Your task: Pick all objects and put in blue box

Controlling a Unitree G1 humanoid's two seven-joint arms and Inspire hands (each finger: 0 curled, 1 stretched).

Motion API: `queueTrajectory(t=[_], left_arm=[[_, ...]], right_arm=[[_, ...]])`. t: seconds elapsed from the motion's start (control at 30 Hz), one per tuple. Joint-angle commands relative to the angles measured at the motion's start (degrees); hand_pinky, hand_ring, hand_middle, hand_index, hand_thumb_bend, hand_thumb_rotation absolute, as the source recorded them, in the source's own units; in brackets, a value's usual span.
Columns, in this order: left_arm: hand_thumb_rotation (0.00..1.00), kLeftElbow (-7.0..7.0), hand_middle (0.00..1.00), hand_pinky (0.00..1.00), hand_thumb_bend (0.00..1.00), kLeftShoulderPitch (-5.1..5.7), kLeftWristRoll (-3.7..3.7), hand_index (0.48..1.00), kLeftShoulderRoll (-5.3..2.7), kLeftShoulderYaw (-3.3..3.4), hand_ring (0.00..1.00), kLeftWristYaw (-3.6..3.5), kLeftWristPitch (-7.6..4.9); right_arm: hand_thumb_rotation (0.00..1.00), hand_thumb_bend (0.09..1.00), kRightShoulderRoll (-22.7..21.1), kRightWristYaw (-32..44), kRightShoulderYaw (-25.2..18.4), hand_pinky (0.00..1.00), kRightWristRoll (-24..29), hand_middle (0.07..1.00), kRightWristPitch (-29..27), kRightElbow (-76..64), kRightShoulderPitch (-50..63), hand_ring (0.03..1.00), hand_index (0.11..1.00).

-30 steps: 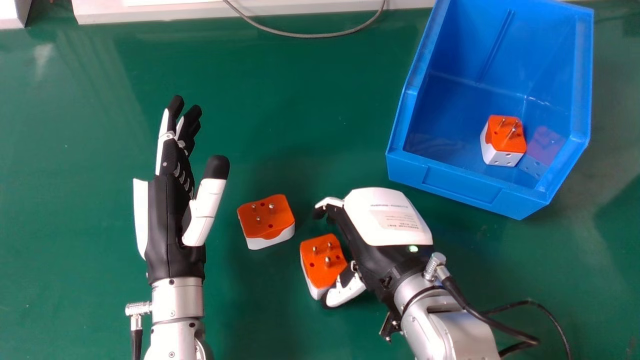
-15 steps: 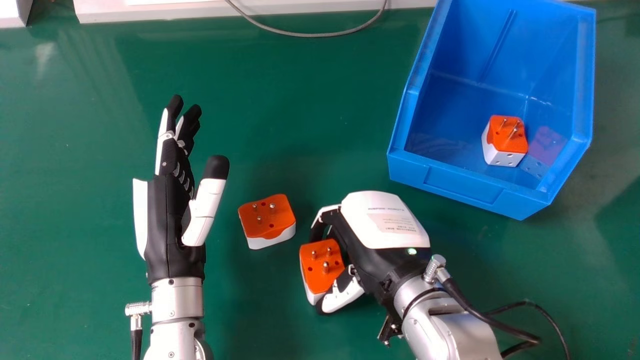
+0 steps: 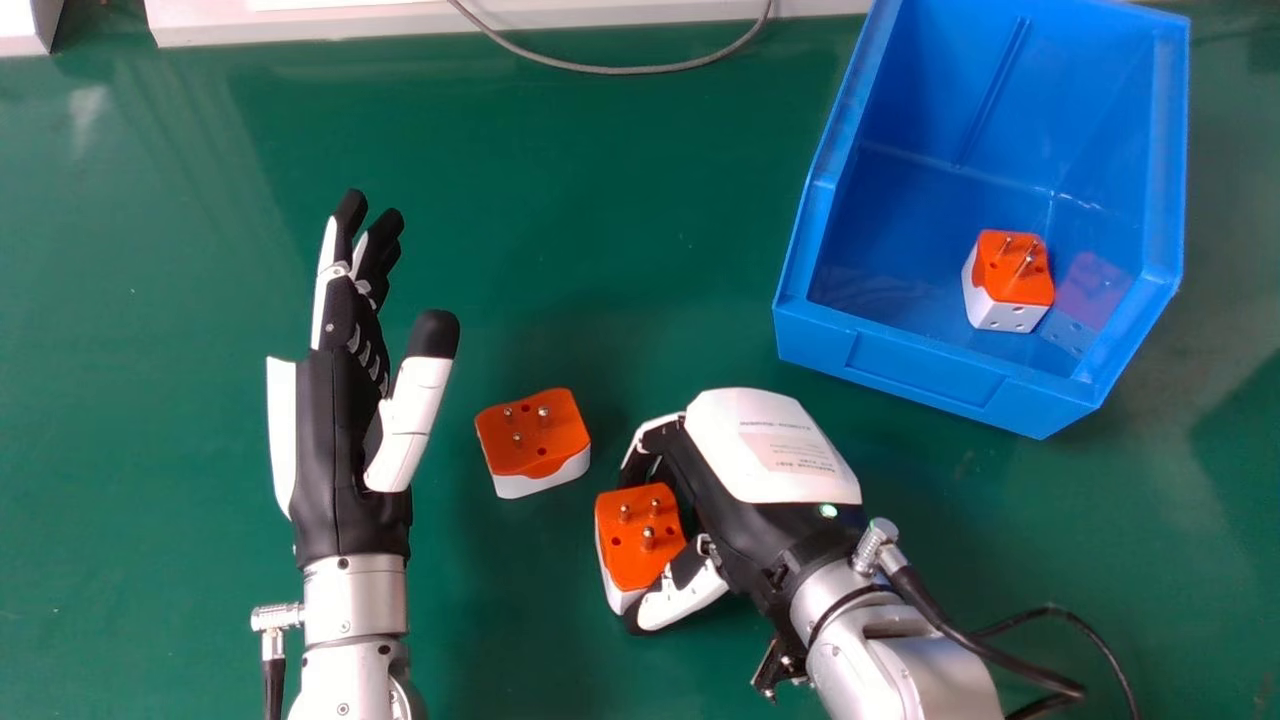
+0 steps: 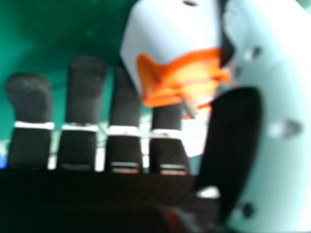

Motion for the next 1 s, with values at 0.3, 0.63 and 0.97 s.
queueTrajectory(t=[0.3, 0.63, 0.97], left_arm=[[0.78, -1.05, 0.91, 0.97, 0.95, -0.13, -0.03, 0.937, -0.35, -0.3, 0.93, -0.16, -1.01], [0.78, -0.91, 0.91, 0.97, 0.95, -0.1, 1.09, 0.935, -0.02, -0.36, 0.93, 0.83, -1.1], [0.78, -1.05, 0.91, 0.98, 0.94, 0.04, 0.51, 0.935, -0.21, -0.38, 0.93, 0.38, -0.76]], right_arm=[[0.0, 0.51, -0.28, -6.6, -1.28, 0.22, 2.22, 0.484, -3.51, -3.15, 2.83, 0.377, 0.529], [0.0, 0.51, 0.98, -19.37, -3.97, 0.27, 4.49, 0.495, -10.26, -3.69, 5.16, 0.38, 0.519], [0.0, 0.503, 2.52, -29.15, -5.54, 0.27, 5.42, 0.484, -14.9, -1.62, 6.0, 0.372, 0.537]])
